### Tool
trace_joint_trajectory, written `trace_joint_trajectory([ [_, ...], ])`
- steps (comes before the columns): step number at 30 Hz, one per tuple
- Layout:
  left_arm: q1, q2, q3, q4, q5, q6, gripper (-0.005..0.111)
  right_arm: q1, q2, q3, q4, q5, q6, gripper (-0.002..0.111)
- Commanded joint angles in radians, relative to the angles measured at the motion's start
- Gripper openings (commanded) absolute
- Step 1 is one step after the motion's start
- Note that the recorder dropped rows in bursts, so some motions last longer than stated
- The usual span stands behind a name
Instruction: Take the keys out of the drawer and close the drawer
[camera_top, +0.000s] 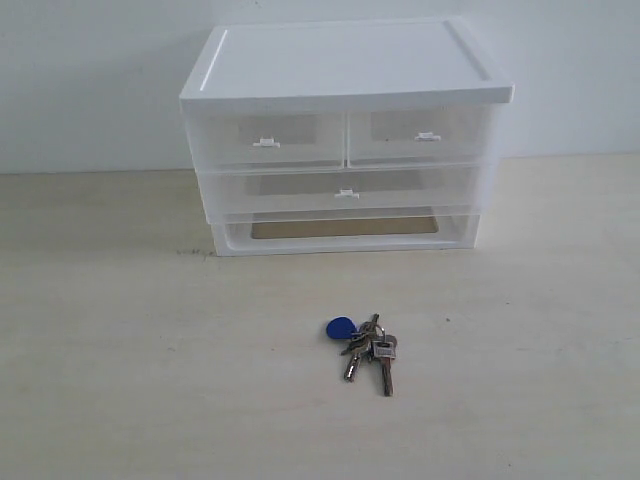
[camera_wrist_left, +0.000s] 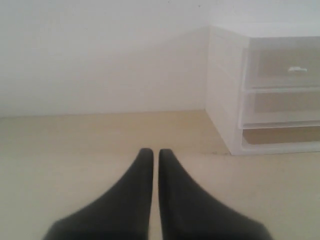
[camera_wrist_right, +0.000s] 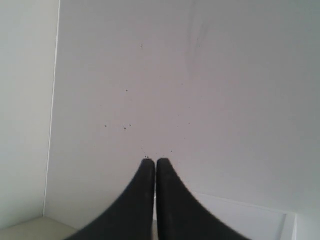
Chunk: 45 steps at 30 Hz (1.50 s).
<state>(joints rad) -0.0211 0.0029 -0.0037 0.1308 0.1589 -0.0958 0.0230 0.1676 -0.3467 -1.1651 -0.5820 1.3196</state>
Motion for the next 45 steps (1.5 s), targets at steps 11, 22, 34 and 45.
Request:
trace_joint_trajectory([
  [11,0.012,-0.003,0.004,-0.002,0.149,0.037,0.004,-0.002,-0.005,0.001,0.004,-0.018,0.005,0.000],
  [22,0.036,-0.003,0.004,-0.011,0.149,0.090,0.004,-0.002,-0.005,0.001,0.004,-0.018,0.005,0.000],
  [34,0.036,-0.003,0.004,-0.011,0.149,0.090,0.004,-0.002,-0.005,0.001,0.004,-0.020,0.005,0.000],
  [45,0.036,-0.003,0.004,-0.011,0.149,0.090,0.004,0.010,-0.005,0.001,0.004,-0.028,0.005,0.000],
])
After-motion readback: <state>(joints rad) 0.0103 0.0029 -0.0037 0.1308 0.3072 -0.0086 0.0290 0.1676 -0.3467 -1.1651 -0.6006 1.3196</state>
